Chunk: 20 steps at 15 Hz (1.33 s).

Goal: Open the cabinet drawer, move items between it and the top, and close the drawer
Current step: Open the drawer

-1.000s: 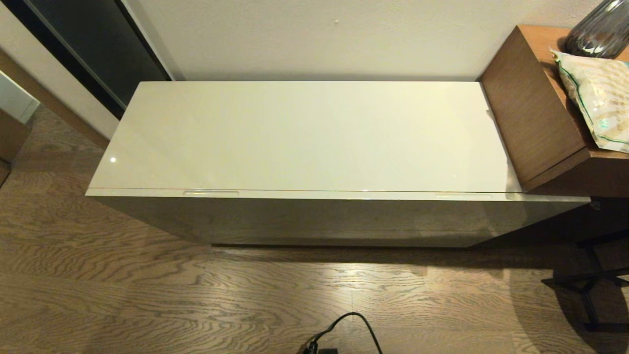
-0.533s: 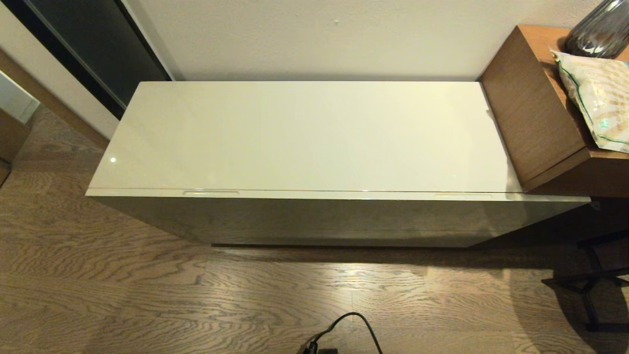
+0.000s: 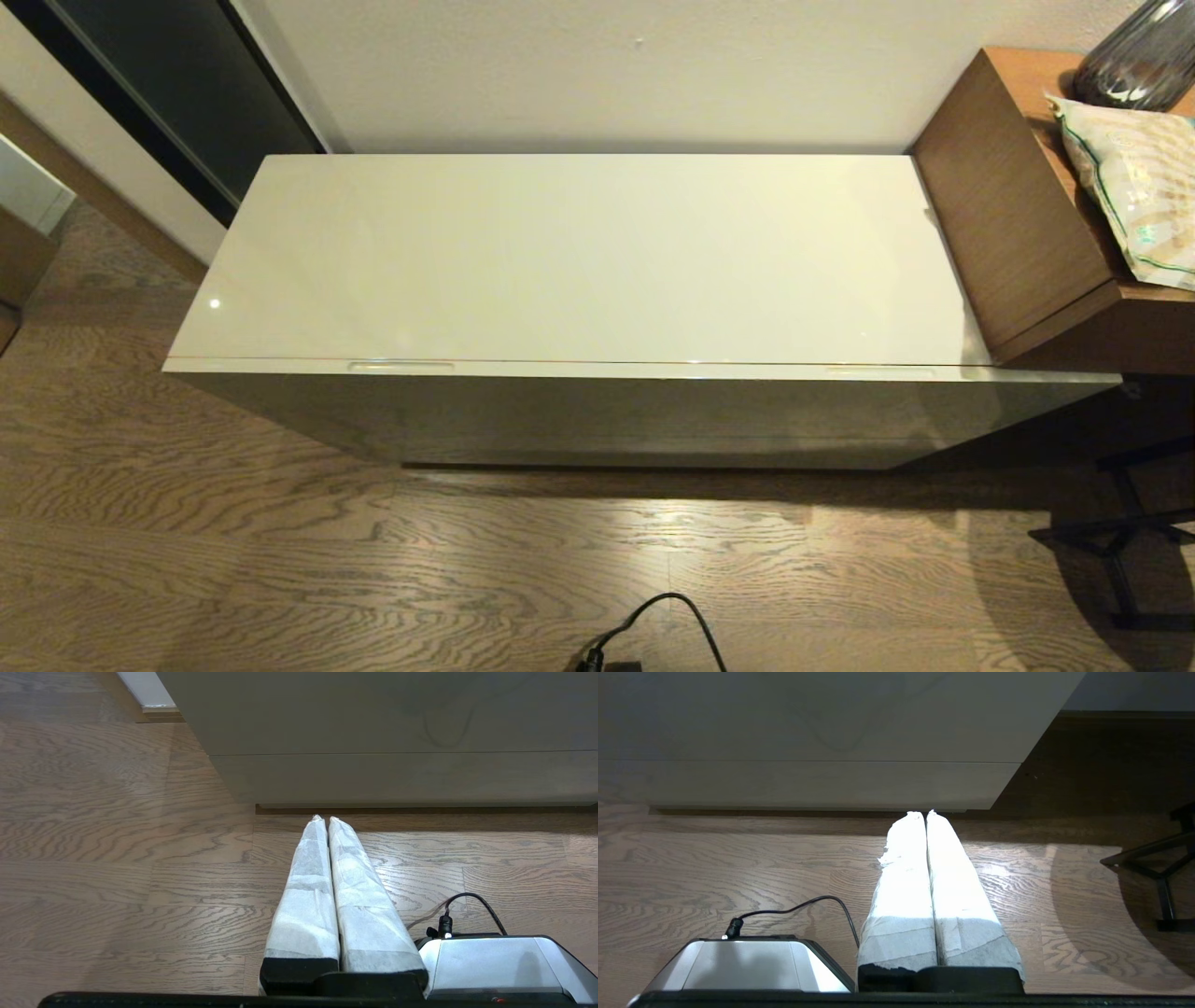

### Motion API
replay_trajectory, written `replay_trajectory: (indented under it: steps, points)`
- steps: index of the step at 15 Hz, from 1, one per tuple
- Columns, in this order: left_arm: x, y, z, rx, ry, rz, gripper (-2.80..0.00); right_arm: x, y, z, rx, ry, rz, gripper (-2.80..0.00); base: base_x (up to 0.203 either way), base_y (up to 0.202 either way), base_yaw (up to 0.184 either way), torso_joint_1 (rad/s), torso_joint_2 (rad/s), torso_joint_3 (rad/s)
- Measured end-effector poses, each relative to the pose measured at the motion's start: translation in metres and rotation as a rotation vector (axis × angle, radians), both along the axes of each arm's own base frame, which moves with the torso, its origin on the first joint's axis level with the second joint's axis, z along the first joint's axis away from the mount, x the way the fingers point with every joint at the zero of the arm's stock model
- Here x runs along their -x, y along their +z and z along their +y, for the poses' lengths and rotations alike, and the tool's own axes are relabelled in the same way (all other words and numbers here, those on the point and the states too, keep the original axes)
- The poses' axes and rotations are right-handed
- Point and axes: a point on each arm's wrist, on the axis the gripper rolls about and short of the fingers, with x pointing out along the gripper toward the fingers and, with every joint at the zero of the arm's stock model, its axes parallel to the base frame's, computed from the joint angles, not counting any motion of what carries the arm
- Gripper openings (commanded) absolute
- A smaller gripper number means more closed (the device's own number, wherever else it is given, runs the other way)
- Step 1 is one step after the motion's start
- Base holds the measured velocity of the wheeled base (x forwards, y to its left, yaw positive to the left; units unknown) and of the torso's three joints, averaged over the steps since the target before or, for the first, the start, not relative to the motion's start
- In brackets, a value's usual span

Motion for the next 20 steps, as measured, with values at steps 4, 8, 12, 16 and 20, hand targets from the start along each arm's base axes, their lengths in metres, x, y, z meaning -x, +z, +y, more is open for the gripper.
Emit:
replay_trajectory:
  steps: [4,8,12,16,20]
  points:
    - [0.0000,0.0000,0.0000,0.000,0.000,0.000,-2.80,0.0000,0.0000,0.0000,0.000,-0.001,0.000,-2.80,0.000,0.000,0.000,0.000,0.00,0.000]
    - [0.0000,0.0000,0.0000,0.000,0.000,0.000,-2.80,0.0000,-0.0001,0.0000,0.000,-0.001,0.001,-2.80,0.000,0.000,0.000,0.000,0.00,0.000]
    - [0.0000,0.0000,0.0000,0.000,0.000,0.000,-2.80,0.0000,-0.0001,0.0000,0.000,-0.001,0.001,-2.80,0.000,0.000,0.000,0.000,0.00,0.000]
    - [0.0000,0.0000,0.0000,0.000,0.000,0.000,-2.80,0.0000,-0.0001,0.0000,0.003,0.001,0.001,-2.80,0.000,0.000,0.000,0.000,0.00,0.000]
    - [0.0000,0.0000,0.0000,0.000,0.000,0.000,-2.80,0.0000,-0.0004,0.0000,0.012,0.000,0.004,-2.80,0.000,0.000,0.000,0.000,0.00,0.000]
